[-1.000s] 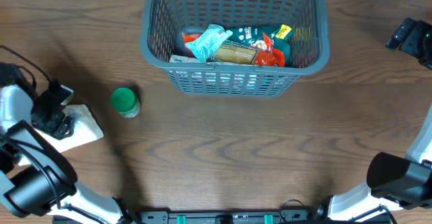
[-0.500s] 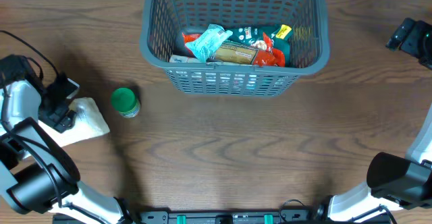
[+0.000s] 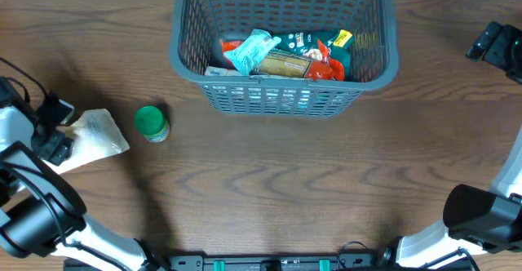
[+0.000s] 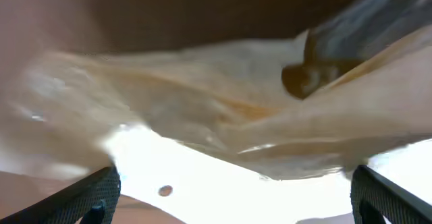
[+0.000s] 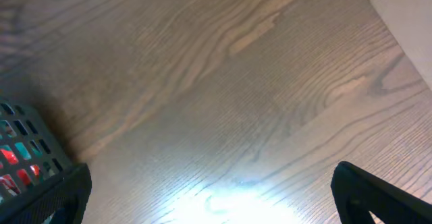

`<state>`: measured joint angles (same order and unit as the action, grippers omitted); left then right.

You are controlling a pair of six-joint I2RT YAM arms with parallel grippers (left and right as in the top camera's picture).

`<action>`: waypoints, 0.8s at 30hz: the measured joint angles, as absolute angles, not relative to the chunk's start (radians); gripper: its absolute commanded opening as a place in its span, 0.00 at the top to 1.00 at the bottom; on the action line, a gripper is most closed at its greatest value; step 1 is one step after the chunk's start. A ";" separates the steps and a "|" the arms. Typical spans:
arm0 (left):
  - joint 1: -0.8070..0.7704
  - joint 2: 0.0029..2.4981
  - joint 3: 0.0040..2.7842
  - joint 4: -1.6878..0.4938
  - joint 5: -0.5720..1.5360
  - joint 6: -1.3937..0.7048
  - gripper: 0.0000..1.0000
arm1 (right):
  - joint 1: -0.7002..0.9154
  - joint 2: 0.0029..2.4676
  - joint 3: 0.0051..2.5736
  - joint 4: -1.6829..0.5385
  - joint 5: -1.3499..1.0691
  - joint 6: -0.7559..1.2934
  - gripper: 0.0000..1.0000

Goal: Pack container
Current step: 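Grasp the white paper bag with the left gripper and lift it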

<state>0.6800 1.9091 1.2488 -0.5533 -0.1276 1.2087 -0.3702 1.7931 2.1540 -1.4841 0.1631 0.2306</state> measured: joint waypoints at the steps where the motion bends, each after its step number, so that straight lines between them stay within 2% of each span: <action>1: 0.682 1.915 1.249 -0.556 -0.131 1.209 0.08 | -0.370 1.793 2.154 -1.484 0.163 0.231 0.01; 3: 0.680 1.919 1.249 -0.558 -0.138 1.209 0.10 | -0.370 1.793 2.154 -1.484 0.163 0.231 0.01; 4: 0.675 1.919 1.249 -0.557 -0.141 1.209 0.01 | -0.370 1.793 2.154 -1.484 0.163 0.231 0.01; 10: 0.616 1.918 1.249 -0.542 -0.157 1.206 0.01 | -0.370 1.793 2.154 -1.484 0.163 0.231 0.01; 15: 0.578 1.917 1.249 -0.439 -0.201 1.205 0.01 | -0.370 1.793 2.154 -1.484 0.163 0.231 0.01; 24: 0.569 1.906 1.249 -0.506 -0.273 1.205 0.01 | -0.370 1.793 2.154 -1.484 0.163 0.231 0.01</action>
